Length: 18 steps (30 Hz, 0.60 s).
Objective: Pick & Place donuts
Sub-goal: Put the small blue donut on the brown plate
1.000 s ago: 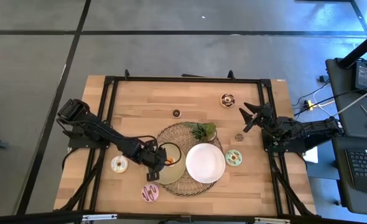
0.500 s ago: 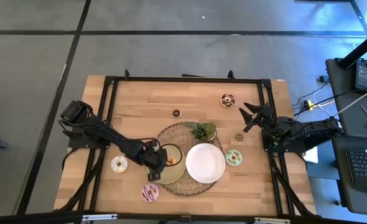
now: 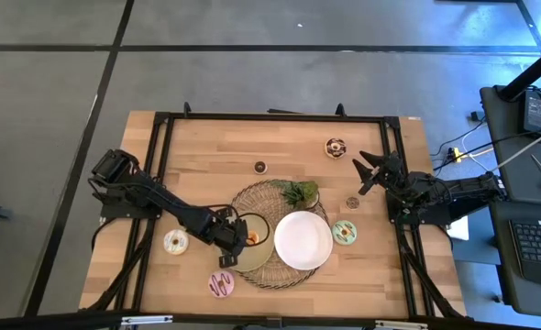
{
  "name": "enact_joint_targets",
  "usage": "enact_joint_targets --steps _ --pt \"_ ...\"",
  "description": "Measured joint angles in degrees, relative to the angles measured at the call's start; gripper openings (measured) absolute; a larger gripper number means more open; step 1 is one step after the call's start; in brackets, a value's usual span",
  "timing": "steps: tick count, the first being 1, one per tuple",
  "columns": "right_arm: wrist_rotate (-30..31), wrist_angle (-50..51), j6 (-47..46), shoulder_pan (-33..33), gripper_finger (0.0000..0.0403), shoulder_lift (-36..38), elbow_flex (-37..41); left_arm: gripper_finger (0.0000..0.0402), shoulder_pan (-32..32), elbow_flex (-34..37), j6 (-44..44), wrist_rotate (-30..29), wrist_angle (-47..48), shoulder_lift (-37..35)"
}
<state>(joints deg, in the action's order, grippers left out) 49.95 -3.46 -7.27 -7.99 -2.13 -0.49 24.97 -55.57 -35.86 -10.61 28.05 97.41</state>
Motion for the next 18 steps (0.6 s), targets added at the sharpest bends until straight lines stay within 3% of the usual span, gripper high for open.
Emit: enact_joint_targets --steps 18 --pt "0.00 0.00 0.00 0.01 0.0202 0.00 0.00 0.0093 -0.04 0.00 -2.08 -0.22 0.72 0.00"
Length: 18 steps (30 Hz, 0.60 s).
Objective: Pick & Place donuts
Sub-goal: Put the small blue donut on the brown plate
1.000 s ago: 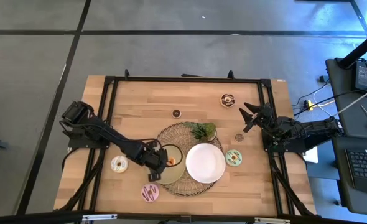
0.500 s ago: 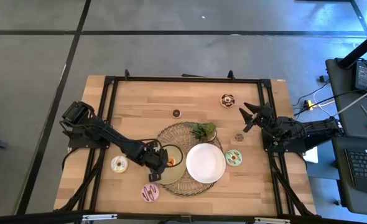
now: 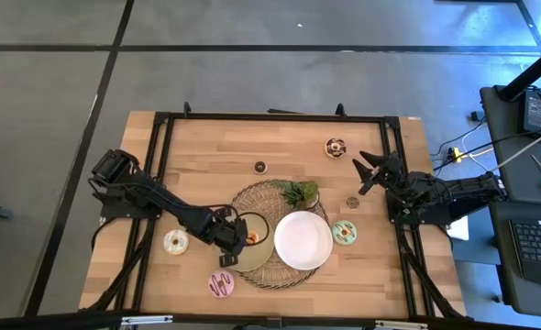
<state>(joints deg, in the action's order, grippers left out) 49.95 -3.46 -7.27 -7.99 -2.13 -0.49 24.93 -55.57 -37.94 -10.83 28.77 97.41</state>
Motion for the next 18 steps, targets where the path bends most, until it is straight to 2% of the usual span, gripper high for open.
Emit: enact_joint_targets --steps 10,18 --pt "0.00 0.00 0.00 0.00 0.0202 0.00 0.00 0.0148 0.00 0.00 0.65 0.54 0.24 -0.06" --pt "0.00 0.00 0.00 0.00 0.0202 0.00 0.00 0.0159 0.02 0.02 2.36 0.55 0.24 -3.05"
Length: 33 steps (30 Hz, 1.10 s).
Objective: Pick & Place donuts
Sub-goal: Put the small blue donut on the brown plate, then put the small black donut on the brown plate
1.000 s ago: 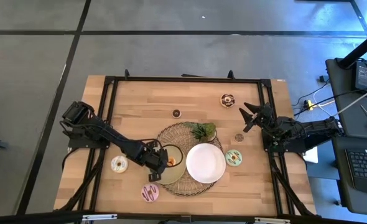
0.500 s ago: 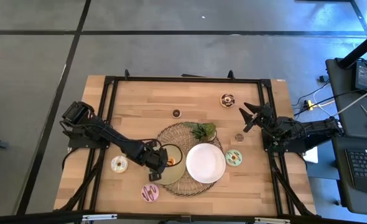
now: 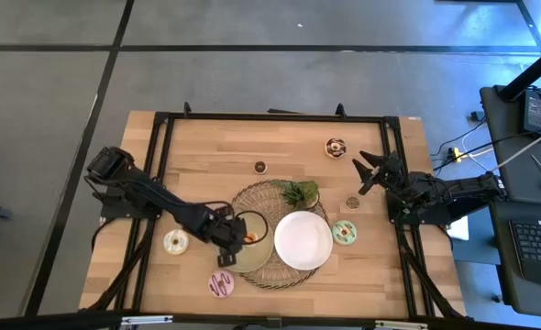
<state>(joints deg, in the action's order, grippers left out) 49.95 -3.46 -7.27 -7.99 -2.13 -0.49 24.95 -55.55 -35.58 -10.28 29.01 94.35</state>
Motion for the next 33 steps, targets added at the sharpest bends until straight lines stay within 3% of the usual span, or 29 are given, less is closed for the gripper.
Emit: enact_joint_targets --steps 4,9,11,17,24,33 --pt "0.00 0.00 0.02 0.00 0.0202 0.00 0.00 0.0156 -0.62 0.00 3.15 -3.37 0.41 -2.98" --pt "0.00 0.00 0.00 -0.01 0.0202 0.00 0.00 0.0155 -3.89 0.00 2.03 -18.11 0.84 -7.78" --pt "0.00 0.00 -0.04 -0.01 0.0202 0.00 -0.01 0.0155 -6.19 0.00 3.51 -19.91 1.27 -9.33" --pt "0.00 0.00 0.00 -0.02 0.0202 0.00 -0.02 0.0155 -17.55 0.00 13.51 -12.24 -1.16 -11.28" --pt "0.00 -0.02 0.08 -0.02 0.0202 0.00 -0.02 0.0155 -32.79 0.02 22.65 -3.94 -12.60 -7.59" --pt "0.00 0.00 1.86 0.00 0.0202 0.02 -0.02 0.0154 -41.82 0.04 23.85 -0.05 -22.13 2.70"
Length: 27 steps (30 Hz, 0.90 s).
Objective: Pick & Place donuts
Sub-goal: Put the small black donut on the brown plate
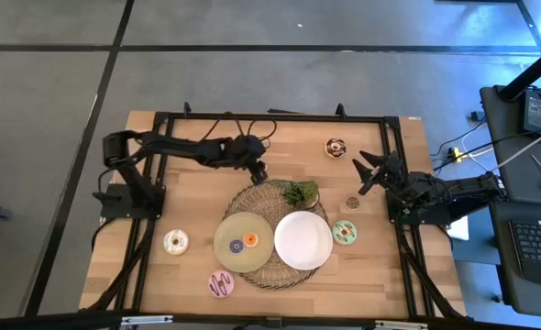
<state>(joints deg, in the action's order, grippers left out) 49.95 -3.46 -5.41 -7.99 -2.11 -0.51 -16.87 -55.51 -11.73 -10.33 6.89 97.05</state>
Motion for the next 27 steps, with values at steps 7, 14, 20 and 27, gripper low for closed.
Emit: enact_joint_targets --steps 7,14,20,27 --pt "0.02 -0.01 -0.04 -0.01 0.0202 0.00 0.00 0.0154 -2.93 0.00 -0.89 0.02 -1.12 5.37" --pt "0.00 0.00 -0.07 0.00 0.0202 0.00 0.00 0.0151 -3.80 -0.02 -1.02 0.34 -1.39 8.10" --pt "0.02 0.00 -0.07 0.00 0.0202 0.00 0.00 0.0152 -3.88 -0.09 -1.05 3.33 -1.52 8.75" --pt "0.02 -0.02 -0.04 -0.01 0.0202 0.00 0.00 0.0148 -3.77 -0.09 -1.05 5.21 -1.35 8.75"
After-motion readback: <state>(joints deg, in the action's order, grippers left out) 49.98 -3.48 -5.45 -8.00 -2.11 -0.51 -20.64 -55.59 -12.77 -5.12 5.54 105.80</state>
